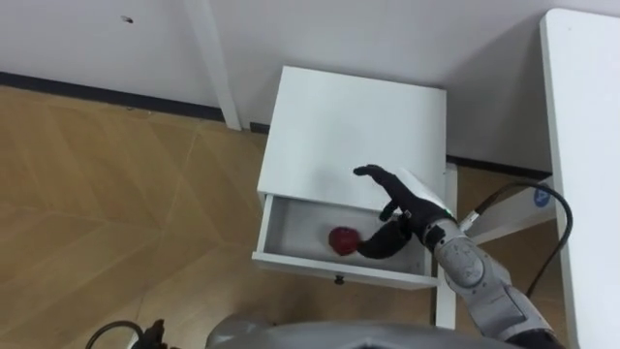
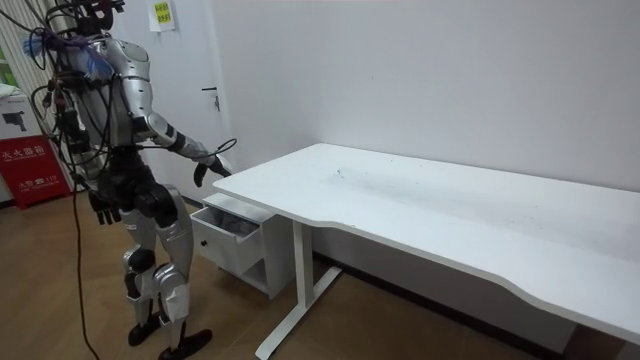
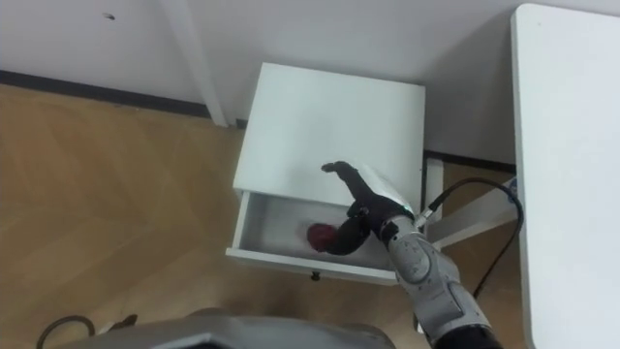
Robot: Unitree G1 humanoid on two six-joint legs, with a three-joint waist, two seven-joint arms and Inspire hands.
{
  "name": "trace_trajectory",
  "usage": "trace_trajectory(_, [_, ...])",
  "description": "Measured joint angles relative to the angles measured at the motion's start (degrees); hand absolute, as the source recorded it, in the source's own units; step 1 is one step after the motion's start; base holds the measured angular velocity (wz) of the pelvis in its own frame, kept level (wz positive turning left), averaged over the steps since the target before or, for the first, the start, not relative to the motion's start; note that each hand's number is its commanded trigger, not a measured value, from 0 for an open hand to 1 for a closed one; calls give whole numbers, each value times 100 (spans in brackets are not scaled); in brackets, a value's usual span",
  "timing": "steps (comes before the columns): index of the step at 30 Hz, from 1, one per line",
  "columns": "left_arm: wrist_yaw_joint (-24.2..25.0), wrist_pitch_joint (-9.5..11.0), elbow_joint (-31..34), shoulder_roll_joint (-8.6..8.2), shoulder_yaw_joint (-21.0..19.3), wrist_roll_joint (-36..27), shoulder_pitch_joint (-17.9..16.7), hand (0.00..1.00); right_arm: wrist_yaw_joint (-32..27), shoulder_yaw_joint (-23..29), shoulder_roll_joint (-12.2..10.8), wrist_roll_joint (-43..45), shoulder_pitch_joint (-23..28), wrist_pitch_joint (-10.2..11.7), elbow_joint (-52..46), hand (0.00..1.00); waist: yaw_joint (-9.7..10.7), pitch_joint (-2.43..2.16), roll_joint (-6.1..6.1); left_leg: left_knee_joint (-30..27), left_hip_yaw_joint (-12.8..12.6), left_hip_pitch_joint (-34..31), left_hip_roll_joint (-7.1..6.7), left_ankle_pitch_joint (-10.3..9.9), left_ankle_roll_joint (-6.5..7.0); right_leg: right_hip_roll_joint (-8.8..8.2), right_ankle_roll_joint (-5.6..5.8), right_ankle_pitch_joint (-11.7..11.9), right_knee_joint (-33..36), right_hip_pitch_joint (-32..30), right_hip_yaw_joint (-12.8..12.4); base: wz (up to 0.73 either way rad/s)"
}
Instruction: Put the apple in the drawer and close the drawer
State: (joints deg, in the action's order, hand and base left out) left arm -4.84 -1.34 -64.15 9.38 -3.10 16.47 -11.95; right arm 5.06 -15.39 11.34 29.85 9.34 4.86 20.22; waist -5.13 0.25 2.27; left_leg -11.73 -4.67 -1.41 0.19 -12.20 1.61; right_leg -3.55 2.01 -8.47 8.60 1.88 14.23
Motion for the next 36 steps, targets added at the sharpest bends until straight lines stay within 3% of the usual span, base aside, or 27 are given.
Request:
trace_trajectory(15, [-32,14,-73,-33,10,-145,-10,0,-173,156,1,-414,-24,71,506,0,-1,13,-19,6,-44,60,1,2,4,-7,0,0,0,11,-91,-1])
trace_trajectory(19, [-125,0,-183,-106,-113,-220,-67,0,-560,636,-73,-1103,-27,160,1150,0,39,3,-43,35,-73,89,1,10,18,-36,22,-14,0,18,-91,-3])
trace_trajectory(24, [-242,-11,-190,-135,-338,-210,-159,0,-1012,1394,-101,-1756,-41,167,2639,0,146,-37,-60,-13,-122,173,-43,-7,44,-108,38,-24,72,105,-74,3])
trace_trajectory(26, [-245,-27,-245,-181,-404,-300,-112,0,-1232,1810,-43,-2111,-7,126,3251,0,335,-14,-152,-180,-355,91,-73,-55,129,-281,153,-175,880,-245,-39,5])
trace_trajectory(27, [-244,-29,-280,-195,-401,-309,-90,0,-1275,1924,-13,-2107,-31,96,3348,0,377,-25,-213,-176,-440,91,-77,-82,182,-355,184,-214,1348,-474,-17,8])
trace_trajectory(28, [-248,-29,-293,-191,-401,-330,-13,0,-1396,2148,-4,-2107,54,17,3380,0,437,0,-244,-202,-461,85,-161,-115,271,-596,169,-187,2657,-1091,-15,7])
trace_trajectory(29, [-256,-2,-352,-151,-466,-330,76,0,-1478,2292,1,-2108,113,13,3490,0,524,6,-213,-381,-490,81,-239,-200,395,-888,113,253,4003,-1817,-243,0])
trace_trajectory(30, [-267,-5,-391,-145,-500,-330,99,0,-1510,2375,18,-2120,117,8,3579,0,561,27,-266,-545,-522,67,-233,-287,441,-911,133,687,4544,-2179,-478,-14])
trace_trajectory(31, [-310,11,-476,-122,-492,-341,120,0,-1572,2397,99,-2201,90,4,3784,0,594,41,-373,-915,-621,-36,-135,-498,530,-824,142,1268,5768,-2890,-845,-34])
trace_trajectory(32, [-340,-11,-581,-44,-450,-354,122,0,-1593,2408,134,-2216,73,-7,3819,0,682,72,-461,-1254,-628,-182,-41,-653,566,-728,-38,1032,7490,-3538,-1013,-26])
trace_trajectory(34, [-350,-98,-606,38,-341,-469,189,0,-1631,2314,192,-2284,139,-52,3941,0,809,68,-614,-1477,-568,-360,106,-716,585,-558,-114,652,9070,-4222,-1001,4])
trace_trajectory(36, [-351,-168,-589,51,-339,-456,242,0,-1623,2163,210,-2282,175,-299,4045,0,810,80,-690,-1492,-537,-392,136,-697,599,-554,-51,441,8993,-4298,-1023,8])
